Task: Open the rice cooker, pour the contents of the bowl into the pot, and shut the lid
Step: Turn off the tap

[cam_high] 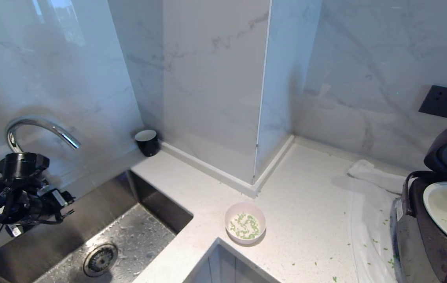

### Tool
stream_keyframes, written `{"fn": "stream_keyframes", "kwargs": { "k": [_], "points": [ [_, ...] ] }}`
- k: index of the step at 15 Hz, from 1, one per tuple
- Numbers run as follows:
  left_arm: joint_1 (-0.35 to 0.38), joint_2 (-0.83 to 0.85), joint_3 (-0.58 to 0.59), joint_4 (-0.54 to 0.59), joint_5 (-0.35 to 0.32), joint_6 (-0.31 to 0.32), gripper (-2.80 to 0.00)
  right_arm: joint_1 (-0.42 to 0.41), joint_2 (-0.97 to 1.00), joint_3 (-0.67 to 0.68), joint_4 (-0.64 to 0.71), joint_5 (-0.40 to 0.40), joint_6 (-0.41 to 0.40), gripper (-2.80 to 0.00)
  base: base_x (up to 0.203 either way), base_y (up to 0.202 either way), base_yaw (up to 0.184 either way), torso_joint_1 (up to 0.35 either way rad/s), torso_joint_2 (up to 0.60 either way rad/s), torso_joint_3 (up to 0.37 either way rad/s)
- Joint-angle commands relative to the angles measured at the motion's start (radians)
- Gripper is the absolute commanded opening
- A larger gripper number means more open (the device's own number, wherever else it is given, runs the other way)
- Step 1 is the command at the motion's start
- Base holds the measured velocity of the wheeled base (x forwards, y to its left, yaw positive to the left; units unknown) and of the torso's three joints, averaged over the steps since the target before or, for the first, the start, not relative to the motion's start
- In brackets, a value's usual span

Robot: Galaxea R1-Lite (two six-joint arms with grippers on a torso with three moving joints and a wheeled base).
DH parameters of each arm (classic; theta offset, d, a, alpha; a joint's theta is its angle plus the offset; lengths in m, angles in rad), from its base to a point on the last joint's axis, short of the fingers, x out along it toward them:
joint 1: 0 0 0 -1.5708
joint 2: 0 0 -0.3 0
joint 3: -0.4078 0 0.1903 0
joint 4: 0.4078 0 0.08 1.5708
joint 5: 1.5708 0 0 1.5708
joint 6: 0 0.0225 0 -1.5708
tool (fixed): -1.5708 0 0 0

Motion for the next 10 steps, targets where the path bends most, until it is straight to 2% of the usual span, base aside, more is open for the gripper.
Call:
{"fn": "stream_keyframes", "kwargs": {
  "k": [1, 3, 10],
  "points": [
    [0.083, 0.057, -0.025, -0.032, -0.003, 0.020, -2.80, 0.001, 0.000, 0.000, 0.000, 0.001, -0.001, -2.80, 0.000, 0.000, 0.000, 0.000, 0.00, 0.000],
    [0.105, 0.075, -0.035, -0.043, -0.032, 0.035, -2.80, -0.001, 0.000, 0.000, 0.000, 0.000, -0.001, -2.80, 0.000, 0.000, 0.000, 0.000, 0.00, 0.000],
    [0.110, 0.191, -0.186, -0.037, -0.045, 0.033, -2.80, 0.000, 0.000, 0.000, 0.000, 0.000, -0.001, -2.80, 0.000, 0.000, 0.000, 0.000, 0.00, 0.000]
  ]
}}
